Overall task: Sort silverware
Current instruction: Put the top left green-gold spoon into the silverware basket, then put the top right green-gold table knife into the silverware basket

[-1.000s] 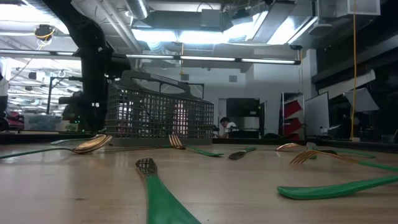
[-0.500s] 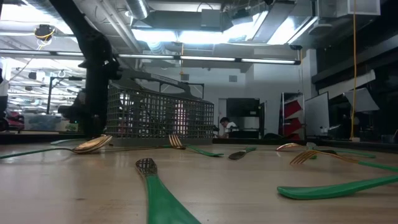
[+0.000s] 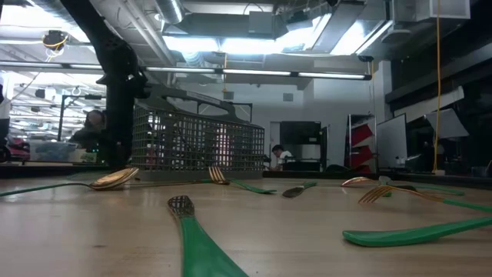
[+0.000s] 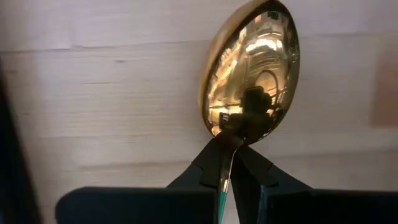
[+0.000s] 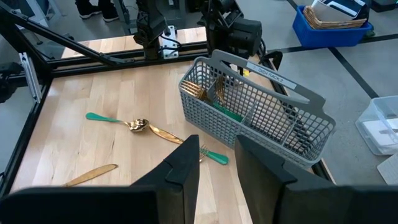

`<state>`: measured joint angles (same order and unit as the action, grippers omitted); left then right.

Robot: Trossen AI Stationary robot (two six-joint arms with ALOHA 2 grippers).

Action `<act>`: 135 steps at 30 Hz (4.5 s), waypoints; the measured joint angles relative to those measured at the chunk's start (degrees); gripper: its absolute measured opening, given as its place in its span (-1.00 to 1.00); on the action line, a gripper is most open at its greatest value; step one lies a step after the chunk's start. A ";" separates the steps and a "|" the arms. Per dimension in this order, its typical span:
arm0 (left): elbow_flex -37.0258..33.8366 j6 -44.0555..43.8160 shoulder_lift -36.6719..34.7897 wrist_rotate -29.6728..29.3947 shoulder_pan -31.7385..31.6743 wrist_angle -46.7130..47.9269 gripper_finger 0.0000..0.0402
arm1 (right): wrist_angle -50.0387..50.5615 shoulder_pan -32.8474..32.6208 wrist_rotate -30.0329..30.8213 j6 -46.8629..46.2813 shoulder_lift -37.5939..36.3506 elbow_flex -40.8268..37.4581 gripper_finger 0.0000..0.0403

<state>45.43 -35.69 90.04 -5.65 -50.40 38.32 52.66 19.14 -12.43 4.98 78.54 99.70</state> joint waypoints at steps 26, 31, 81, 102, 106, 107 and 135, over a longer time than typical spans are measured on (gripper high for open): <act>-0.02 -3.26 -36.10 16.52 -6.41 -2.33 -0.98 | -0.02 0.00 6.03 0.01 0.00 0.00 -0.46; -0.02 -7.00 -41.55 20.79 -5.31 -7.20 -0.98 | -0.02 0.00 6.03 0.01 0.00 0.00 -0.46; -0.07 43.46 -5.81 3.52 23.46 -67.76 -0.91 | -0.22 0.00 6.03 -0.01 0.13 0.00 -0.46; -0.02 40.59 -5.93 0.53 23.42 -60.38 -0.91 | -0.17 0.00 6.02 -0.01 0.13 0.00 -0.46; -0.07 39.52 -5.84 0.28 23.44 -60.13 -0.91 | -0.17 0.00 6.01 -0.01 0.13 0.00 -0.46; -0.07 39.53 -5.84 0.28 23.44 -59.83 -0.91 | -0.17 0.00 6.02 -0.01 0.13 0.00 -0.46; -0.07 22.23 -16.02 0.93 24.73 -59.84 -0.43 | 0.33 -0.02 4.80 -3.34 0.13 0.00 -0.46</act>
<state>45.36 -13.46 74.02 -4.72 -25.67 -21.52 52.99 19.11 -7.62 1.65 78.67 99.70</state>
